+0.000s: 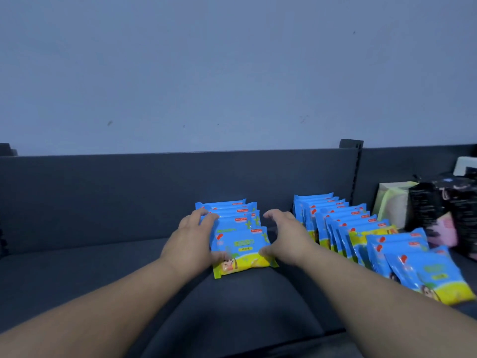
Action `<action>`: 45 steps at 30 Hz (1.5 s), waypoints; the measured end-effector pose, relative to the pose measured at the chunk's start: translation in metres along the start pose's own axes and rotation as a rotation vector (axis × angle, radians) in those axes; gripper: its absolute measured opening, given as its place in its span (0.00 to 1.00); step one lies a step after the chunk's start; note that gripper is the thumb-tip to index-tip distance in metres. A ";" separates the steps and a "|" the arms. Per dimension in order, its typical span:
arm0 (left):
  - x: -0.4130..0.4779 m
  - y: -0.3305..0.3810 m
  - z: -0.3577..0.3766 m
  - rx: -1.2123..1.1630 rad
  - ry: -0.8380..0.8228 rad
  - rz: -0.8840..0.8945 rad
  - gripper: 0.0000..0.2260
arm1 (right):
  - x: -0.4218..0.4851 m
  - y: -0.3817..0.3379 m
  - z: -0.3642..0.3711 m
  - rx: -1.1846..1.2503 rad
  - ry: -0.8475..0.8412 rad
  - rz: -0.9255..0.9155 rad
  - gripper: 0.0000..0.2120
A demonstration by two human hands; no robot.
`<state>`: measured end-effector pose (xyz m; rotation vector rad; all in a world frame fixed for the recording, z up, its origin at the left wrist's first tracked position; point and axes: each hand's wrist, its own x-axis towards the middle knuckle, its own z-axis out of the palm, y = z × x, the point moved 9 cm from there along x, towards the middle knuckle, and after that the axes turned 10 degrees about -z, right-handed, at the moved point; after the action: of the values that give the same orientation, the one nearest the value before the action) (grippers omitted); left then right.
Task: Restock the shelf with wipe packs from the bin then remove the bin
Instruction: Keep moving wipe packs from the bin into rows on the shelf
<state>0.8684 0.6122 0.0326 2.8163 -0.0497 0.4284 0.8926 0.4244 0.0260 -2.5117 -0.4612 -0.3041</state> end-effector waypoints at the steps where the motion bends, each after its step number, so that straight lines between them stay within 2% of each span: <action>1: -0.002 0.006 -0.002 0.006 0.004 0.021 0.39 | -0.006 -0.002 -0.004 -0.021 0.010 0.006 0.35; 10: -0.039 0.096 0.005 -0.027 0.023 0.258 0.32 | -0.092 -0.004 -0.059 -0.278 0.166 0.027 0.27; 14: -0.065 0.154 -0.001 -0.040 0.087 0.375 0.31 | -0.141 0.014 -0.104 -0.419 0.235 0.103 0.25; 22: -0.128 0.285 0.018 -0.056 0.060 0.522 0.32 | -0.257 0.075 -0.181 -0.605 0.315 0.298 0.27; 29: -0.214 0.431 0.071 -0.080 -0.013 0.626 0.31 | -0.408 0.165 -0.251 -0.669 0.308 0.513 0.26; 35: -0.292 0.546 0.131 -0.073 -0.093 0.708 0.33 | -0.537 0.248 -0.292 -0.718 0.273 0.688 0.30; 40: -0.338 0.599 0.200 -0.045 -0.200 0.746 0.35 | -0.617 0.313 -0.290 -0.702 0.225 0.835 0.31; 45: -0.363 0.617 0.280 -0.025 -0.295 0.769 0.35 | -0.664 0.373 -0.252 -0.627 0.159 0.960 0.32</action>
<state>0.5544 -0.0629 -0.1575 2.7071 -1.2034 0.1501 0.4000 -0.1819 -0.1551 -2.9045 1.0404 -0.2756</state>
